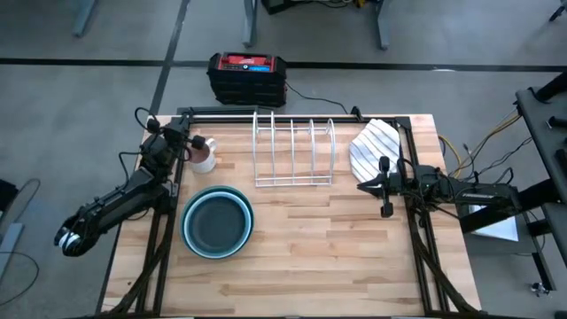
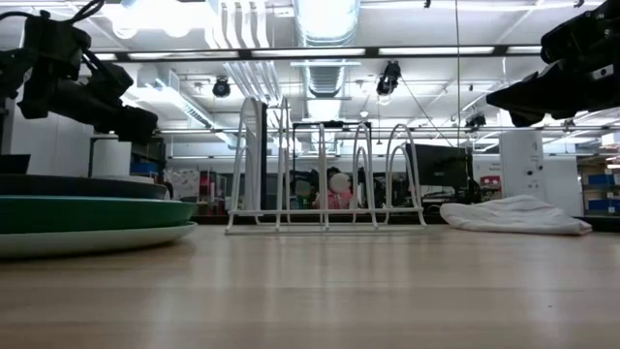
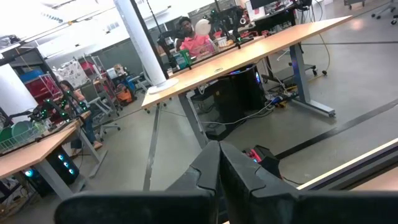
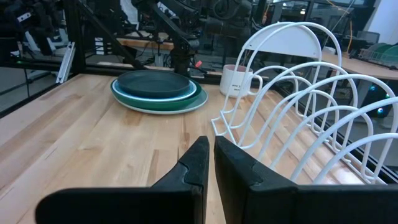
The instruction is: Sort dishes
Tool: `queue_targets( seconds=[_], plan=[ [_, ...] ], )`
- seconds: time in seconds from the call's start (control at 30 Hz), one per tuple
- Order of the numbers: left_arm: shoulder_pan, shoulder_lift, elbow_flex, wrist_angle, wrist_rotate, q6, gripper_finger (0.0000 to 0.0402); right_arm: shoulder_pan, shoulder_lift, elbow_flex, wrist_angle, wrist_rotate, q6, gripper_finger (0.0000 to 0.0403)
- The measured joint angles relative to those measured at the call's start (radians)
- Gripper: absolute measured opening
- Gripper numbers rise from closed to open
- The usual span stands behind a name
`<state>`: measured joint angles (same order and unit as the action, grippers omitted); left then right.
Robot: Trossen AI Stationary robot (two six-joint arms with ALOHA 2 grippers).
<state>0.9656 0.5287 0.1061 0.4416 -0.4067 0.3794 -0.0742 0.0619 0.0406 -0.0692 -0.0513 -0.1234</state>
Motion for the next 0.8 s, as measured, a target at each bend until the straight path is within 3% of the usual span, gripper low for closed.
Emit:
queue_targets(
  seconds=[0.1,0.37,0.43,0.5,0.57,0.7,0.8],
  plan=[
    [0.0,0.0,0.0,0.0,0.0,0.0,0.0,0.0,0.0,0.0,0.0,0.0,-0.007,0.0018],
    [0.0,0.0,0.0,0.0,0.0,-0.012,0.0,0.0,0.0,0.0,0.0,0.0,-0.359,0.0018],
    [-0.003,-0.001,0.0,-0.003,0.013,-0.192,0.0,0.0,0.0,0.0,0.0,0.0,-0.381,0.0018],
    [-0.003,-0.001,0.007,-0.023,0.094,-0.458,0.0,0.0,0.0,0.0,0.0,0.0,-0.415,0.0018],
    [-0.005,0.0,0.028,-0.026,0.222,-0.531,0.0,0.0,0.0,0.0,0.011,0.0,-0.448,0.0018],
    [-0.04,-0.034,0.059,-0.064,0.27,-0.616,0.0,0.0,-0.002,0.001,0.059,0.002,-0.359,0.0018],
    [-0.081,-0.054,0.099,-0.004,0.566,-0.566,0.0,-0.001,-0.002,0.001,0.107,0.007,-0.271,0.0018]
  ],
)
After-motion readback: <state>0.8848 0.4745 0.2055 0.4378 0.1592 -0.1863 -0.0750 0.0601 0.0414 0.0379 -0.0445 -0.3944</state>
